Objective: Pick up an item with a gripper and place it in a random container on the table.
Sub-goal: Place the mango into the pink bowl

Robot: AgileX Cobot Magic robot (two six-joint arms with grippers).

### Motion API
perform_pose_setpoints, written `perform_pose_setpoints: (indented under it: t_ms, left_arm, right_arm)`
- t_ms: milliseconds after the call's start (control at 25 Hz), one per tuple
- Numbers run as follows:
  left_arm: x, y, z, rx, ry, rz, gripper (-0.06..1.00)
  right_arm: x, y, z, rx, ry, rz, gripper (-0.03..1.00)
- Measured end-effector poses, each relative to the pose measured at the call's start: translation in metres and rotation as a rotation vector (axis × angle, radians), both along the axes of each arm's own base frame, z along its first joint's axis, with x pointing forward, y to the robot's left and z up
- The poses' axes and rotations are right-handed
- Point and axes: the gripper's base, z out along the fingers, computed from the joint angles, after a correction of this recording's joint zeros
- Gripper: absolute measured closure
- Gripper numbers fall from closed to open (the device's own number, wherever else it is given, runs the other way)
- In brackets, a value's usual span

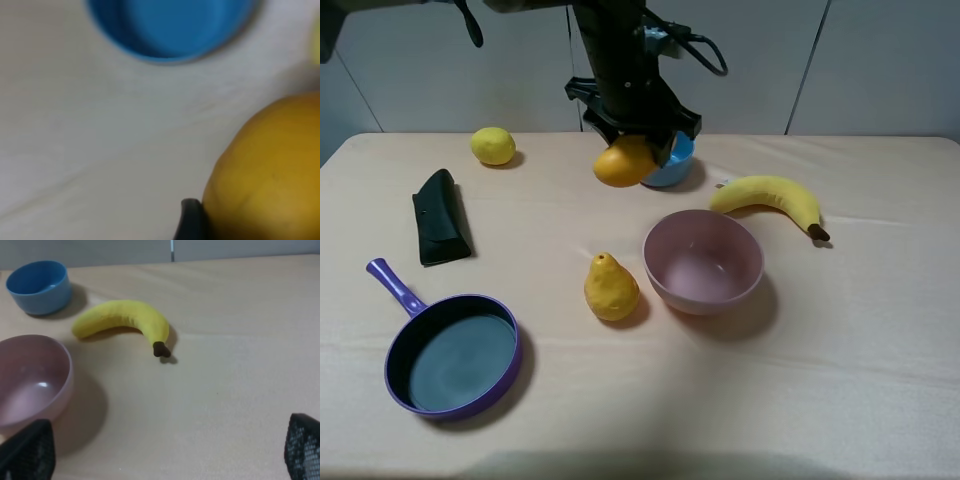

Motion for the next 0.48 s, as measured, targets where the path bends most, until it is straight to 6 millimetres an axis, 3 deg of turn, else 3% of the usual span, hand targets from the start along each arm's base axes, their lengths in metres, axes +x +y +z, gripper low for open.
perform_pose_setpoints:
  t_ms: [240, 480]
  left_arm:
    - [-0.029, -0.037, 0.001, -0.033, -0.025, -0.082, 0.33]
    - [-0.052, -0.063, 0.003, -0.065, -0.053, -0.153, 0.33]
  right_arm:
    - [0.000, 0.000, 0.000, 0.000, 0.000, 0.000, 0.27]
    - [0.000, 0.000, 0.000, 0.000, 0.000, 0.000, 0.27]
